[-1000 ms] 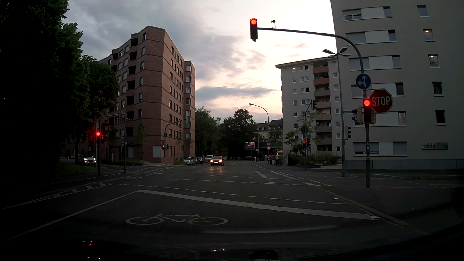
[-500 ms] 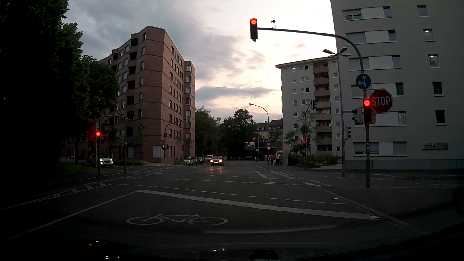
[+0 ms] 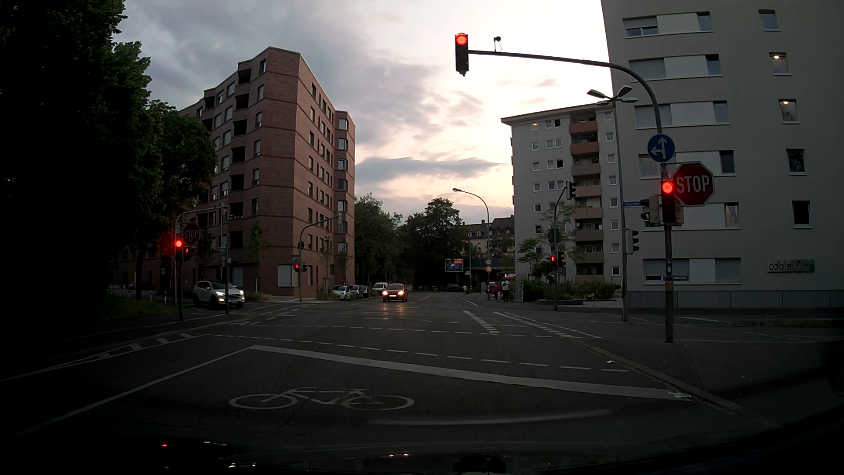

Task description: Follow the waypoints while adhering to traffic rules and regulations

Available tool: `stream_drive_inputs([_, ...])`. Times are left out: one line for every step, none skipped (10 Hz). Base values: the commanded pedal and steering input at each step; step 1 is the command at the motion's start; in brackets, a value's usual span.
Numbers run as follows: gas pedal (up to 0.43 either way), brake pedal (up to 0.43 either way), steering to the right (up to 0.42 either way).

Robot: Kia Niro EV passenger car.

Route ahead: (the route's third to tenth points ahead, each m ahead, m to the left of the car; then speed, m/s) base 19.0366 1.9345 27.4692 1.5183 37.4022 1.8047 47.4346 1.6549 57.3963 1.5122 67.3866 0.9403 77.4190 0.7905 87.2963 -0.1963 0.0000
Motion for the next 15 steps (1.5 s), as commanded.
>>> stream_drive_inputs([0.000, 0.201, -0.011])
stream_drive_inputs([0.000, 0.201, -0.011])
stream_drive_inputs([0.000, 0.201, -0.011])
stream_drive_inputs([0.000, 0.201, -0.011])
stream_drive_inputs([0.000, 0.201, -0.011])
stream_drive_inputs([0.000, 0.201, -0.011])
stream_drive_inputs([0.000, 0.201, -0.011])
stream_drive_inputs([0.000, 0.195, -0.011])
stream_drive_inputs([0.000, 0.201, -0.011])
stream_drive_inputs([0.000, 0.201, -0.011])
stream_drive_inputs([0.000, 0.201, -0.011])
stream_drive_inputs([0.000, 0.195, -0.011])
stream_drive_inputs([0.000, 0.201, -0.011])
stream_drive_inputs([0.000, 0.201, -0.011])
stream_drive_inputs([0.000, 0.201, -0.011])
